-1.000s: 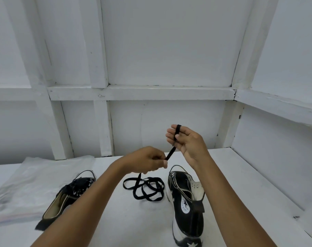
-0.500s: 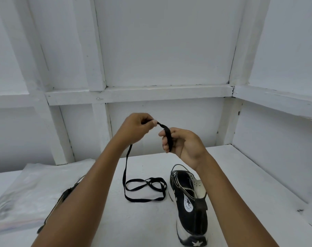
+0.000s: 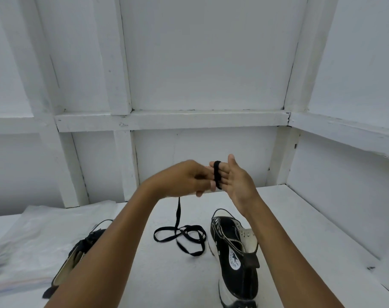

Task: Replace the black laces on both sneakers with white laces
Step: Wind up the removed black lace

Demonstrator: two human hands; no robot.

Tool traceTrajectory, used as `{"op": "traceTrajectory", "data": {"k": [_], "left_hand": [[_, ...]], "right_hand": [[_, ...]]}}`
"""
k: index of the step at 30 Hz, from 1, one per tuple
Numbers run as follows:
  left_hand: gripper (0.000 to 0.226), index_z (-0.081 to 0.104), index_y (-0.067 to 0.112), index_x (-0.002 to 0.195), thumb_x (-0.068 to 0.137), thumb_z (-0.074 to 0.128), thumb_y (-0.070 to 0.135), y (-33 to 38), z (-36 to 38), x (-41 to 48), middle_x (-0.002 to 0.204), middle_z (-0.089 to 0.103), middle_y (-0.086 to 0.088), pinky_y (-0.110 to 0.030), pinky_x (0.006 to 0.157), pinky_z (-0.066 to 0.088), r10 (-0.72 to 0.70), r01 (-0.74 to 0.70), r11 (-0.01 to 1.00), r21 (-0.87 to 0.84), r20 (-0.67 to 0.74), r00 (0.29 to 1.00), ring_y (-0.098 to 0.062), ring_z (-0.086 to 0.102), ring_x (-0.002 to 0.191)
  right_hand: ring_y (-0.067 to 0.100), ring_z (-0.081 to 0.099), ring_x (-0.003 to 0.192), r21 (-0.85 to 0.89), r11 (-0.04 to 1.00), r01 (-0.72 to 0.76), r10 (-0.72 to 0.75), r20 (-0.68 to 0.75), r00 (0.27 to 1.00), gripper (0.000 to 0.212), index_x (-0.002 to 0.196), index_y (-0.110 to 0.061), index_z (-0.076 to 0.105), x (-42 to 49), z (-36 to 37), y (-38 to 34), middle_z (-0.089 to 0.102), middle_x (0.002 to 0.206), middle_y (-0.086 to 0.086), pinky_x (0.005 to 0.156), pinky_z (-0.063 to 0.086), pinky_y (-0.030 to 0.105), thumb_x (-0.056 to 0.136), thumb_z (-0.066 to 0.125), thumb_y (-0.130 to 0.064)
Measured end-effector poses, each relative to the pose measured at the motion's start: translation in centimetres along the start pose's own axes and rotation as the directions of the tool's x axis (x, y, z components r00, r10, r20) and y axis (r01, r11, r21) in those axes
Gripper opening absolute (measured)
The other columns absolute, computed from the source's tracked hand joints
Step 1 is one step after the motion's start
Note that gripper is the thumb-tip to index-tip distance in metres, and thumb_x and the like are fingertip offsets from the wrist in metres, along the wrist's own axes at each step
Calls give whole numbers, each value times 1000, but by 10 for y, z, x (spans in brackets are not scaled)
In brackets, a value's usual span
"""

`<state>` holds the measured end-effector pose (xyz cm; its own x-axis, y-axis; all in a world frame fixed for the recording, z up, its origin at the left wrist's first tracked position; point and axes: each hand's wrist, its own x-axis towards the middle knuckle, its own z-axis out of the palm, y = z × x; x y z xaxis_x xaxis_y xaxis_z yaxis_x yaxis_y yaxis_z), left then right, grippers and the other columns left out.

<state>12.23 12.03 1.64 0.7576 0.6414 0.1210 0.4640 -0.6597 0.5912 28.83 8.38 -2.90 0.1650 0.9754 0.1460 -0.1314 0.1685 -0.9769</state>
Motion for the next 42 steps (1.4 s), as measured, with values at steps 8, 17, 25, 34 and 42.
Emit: {"op": "traceTrajectory", "data": {"k": [8, 17, 25, 34, 42], "left_hand": [[16, 74, 21, 86, 92, 68, 34, -22, -13, 17, 61, 63, 9, -13, 50, 38, -2, -55, 995, -84, -564, 826, 1, 48, 48], [30, 70, 23, 77, 101, 51, 26, -47, 32, 22, 61, 63, 7, -22, 51, 37, -114, 108, 993, -43, -180, 977, 0, 42, 41], [19, 75, 19, 93, 97, 60, 30, -11, 0, 0, 62, 61, 11, -21, 55, 39, -43, 49, 997, -52, 102, 994, -11, 45, 58], [24, 72, 13, 77, 88, 73, 34, -19, -20, 9, 53, 54, 11, -14, 49, 36, -63, -31, 976, -214, -422, 904, -1, 44, 48], [32, 67, 20, 69, 96, 52, 22, -42, 39, 15, 59, 55, 8, -28, 59, 40, -161, 160, 987, -13, -44, 986, -6, 44, 50]], "right_hand": [[22, 64, 66, -70, 997, -11, 22, 153, 988, 70, 88, -3, 69, -8, 6, -7, 66, 72, 11, 66, 51, 32, 104, 21, -51], [35, 67, 108, 464, 880, -106, 24, 179, 984, 65, 120, 8, 58, -4, 5, -11, 67, 117, 26, 97, 53, 41, 103, 29, -47], [24, 70, 104, 3, 999, 36, -36, -112, 993, 61, 119, 1, 64, 4, -8, 5, 72, 110, 16, 97, 52, 36, 104, 28, -47], [23, 60, 55, 38, 999, -8, 4, 112, 994, 71, 73, -1, 71, -13, -2, -2, 64, 62, 13, 59, 50, 31, 102, 29, -51], [34, 69, 105, 565, 825, -28, -73, 155, 985, 71, 113, 7, 67, -9, 1, -10, 69, 113, 26, 93, 56, 41, 100, 29, -52]]}}
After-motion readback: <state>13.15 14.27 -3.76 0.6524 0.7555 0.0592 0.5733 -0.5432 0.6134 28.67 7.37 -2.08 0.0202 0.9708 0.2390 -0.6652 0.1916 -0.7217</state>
